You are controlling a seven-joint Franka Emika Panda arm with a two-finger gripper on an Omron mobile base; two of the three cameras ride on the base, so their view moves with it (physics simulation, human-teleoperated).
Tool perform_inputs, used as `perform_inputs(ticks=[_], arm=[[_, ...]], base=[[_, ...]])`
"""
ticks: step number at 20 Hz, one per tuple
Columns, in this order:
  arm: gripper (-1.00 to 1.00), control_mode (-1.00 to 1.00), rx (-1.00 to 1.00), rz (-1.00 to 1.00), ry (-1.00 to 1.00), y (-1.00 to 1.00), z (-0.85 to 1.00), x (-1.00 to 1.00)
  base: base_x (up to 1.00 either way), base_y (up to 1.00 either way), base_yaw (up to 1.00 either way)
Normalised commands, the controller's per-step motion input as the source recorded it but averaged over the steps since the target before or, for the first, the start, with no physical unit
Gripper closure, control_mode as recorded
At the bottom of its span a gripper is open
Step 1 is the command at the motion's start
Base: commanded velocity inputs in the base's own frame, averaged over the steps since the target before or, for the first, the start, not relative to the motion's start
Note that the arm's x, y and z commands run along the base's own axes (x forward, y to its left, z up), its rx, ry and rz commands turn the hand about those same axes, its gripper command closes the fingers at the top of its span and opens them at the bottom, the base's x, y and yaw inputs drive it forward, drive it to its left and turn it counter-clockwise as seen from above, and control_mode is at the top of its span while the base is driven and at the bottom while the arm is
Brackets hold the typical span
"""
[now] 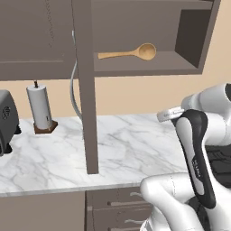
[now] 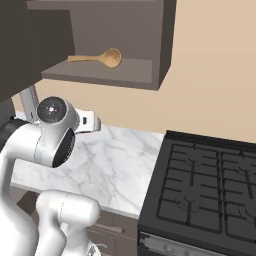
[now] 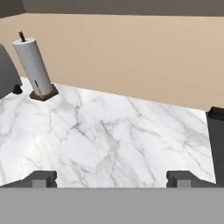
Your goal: Organize the utensils by type. Pick up the wooden spoons from the counter and place them in the open cabinet. Then pick up the metallic utensils from the counter and place them in the open drawer.
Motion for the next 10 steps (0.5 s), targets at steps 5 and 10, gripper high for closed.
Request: perform_inputs(ticks=[5, 10], arm=[[-1.0, -1.0, -0.06, -0.14, 0.17, 0.06, -0.12, -0.26], [-1.0, -1.0, -0.11, -0.04, 0.06, 0.06, -0.07, -0.12]], base=[[0.0, 0.0, 0.0], [0.0, 0.0, 0.0]])
